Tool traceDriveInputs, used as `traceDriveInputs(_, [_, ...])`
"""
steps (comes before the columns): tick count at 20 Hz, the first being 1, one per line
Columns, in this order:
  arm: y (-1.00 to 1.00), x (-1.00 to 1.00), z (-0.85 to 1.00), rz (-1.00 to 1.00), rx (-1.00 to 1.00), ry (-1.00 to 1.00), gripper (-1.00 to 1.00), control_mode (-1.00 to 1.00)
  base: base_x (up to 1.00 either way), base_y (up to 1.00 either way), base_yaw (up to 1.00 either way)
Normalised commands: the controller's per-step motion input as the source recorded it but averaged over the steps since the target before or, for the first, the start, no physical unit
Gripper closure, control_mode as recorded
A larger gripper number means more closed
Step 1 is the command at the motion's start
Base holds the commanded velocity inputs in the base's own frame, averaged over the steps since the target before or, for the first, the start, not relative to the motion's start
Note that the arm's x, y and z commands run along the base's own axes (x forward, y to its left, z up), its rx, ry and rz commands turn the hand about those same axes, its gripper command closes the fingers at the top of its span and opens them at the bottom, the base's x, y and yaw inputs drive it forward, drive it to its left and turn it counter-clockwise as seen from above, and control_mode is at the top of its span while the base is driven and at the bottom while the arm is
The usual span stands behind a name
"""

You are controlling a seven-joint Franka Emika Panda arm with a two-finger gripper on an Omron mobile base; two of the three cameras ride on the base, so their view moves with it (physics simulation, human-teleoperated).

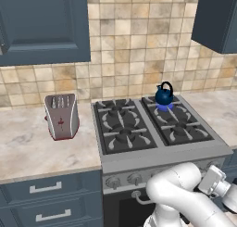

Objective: Lower the heat of the kettle.

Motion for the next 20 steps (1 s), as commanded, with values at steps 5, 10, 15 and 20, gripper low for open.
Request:
traceDriveInputs(5, [-0.03,0.23,0.0,0.0,0.0,0.08,-1.0,-1.0,0.0,0.0,0.0])
traceDriveInputs(10, [0.0,0.28,-0.05,0.0,0.01,-0.04,-1.0,-1.0,0.0,0.0,0.0])
traceDriveInputs(15, [0.0,0.26,-0.09,0.0,0.1,-0.19,-1.0,-1.0,0.0,0.0,0.0])
traceDriveInputs(20, [0.0,0.33,-0.07,0.0,0.11,-0.12,-1.0,-1.0,0.0,0.0,0.0])
